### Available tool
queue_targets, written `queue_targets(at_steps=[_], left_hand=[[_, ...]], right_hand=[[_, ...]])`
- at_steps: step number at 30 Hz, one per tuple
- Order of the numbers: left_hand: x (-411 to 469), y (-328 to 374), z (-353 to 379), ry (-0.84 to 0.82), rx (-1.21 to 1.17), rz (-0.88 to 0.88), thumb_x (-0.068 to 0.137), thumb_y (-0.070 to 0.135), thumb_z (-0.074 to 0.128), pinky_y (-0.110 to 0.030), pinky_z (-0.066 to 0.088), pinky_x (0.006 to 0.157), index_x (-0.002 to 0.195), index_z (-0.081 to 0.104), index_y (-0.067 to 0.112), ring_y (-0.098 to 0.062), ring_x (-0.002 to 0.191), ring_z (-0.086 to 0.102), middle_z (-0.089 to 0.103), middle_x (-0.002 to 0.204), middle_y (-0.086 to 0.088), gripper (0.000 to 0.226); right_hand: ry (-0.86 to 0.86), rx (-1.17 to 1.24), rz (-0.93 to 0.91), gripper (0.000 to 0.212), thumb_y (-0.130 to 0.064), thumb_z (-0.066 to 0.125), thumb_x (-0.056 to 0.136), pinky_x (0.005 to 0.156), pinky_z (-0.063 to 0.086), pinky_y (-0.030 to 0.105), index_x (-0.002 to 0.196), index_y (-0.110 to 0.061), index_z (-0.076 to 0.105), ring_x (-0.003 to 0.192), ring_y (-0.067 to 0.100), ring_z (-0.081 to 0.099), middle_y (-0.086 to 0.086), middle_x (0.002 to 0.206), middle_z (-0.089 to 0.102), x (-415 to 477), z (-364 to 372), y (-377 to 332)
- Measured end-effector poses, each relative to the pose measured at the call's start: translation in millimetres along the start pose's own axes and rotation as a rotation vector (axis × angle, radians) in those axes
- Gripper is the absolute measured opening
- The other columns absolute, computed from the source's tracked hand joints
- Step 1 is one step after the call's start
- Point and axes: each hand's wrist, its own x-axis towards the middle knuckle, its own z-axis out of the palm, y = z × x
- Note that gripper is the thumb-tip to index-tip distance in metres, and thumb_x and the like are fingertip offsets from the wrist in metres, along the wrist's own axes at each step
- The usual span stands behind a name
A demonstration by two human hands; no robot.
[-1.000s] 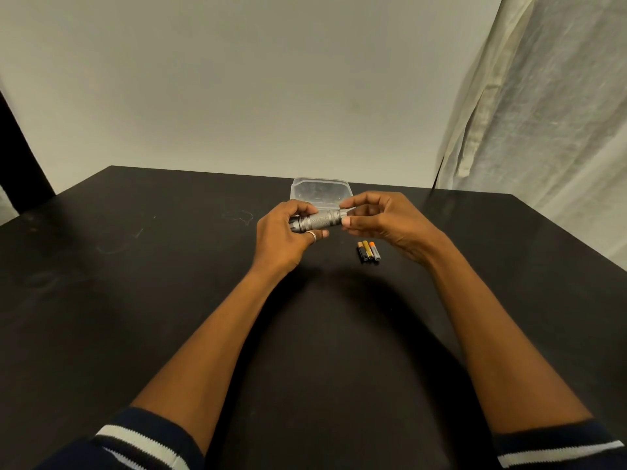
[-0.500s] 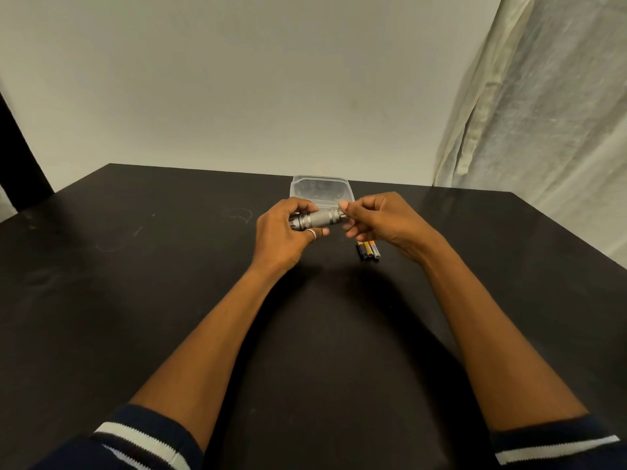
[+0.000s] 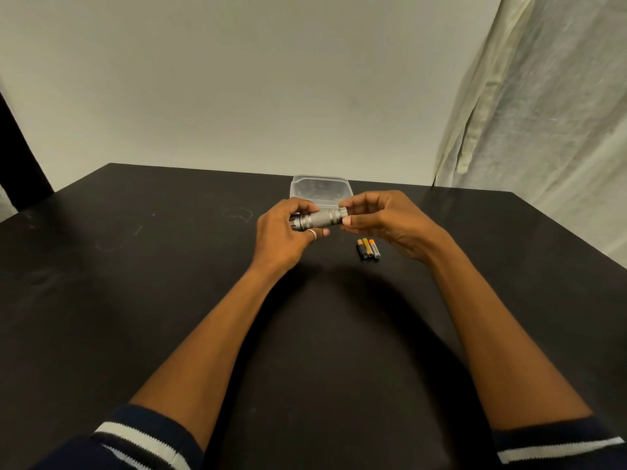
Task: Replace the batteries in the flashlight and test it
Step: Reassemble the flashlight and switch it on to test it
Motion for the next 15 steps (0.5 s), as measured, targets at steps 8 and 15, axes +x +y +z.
queue_targets(at_steps=[8, 15], left_hand=[[0, 0, 0, 0.004, -0.002, 0.000, 0.068, 0.010, 0.093, -0.010, 0.051, 0.072, 0.101, 0.072, 0.012, -0.002, 0.080, 0.064, 0.071, 0.098, 0.000, 0.039], [0, 0, 0, 0.004, -0.002, -0.008, 0.069, 0.010, 0.092, -0.009, 0.050, 0.070, 0.101, 0.073, 0.012, -0.002, 0.079, 0.063, 0.071, 0.098, -0.001, 0.038]], right_hand=[[0.111, -0.236, 0.077, 0.051, -0.055, 0.061, 0.096, 0.056, 0.058, 0.020, 0.088, -0.006, 0.074, 0.065, 0.016, 0.075, 0.012, 0.077, 0.078, 4, 15, 1], [-0.011, 0.014, 0.010, 0.032, -0.012, 0.076, 0.090, 0.079, 0.063, 0.029, 0.121, -0.006, 0.069, 0.096, 0.024, 0.077, 0.014, 0.110, 0.076, -2, -1, -2]])
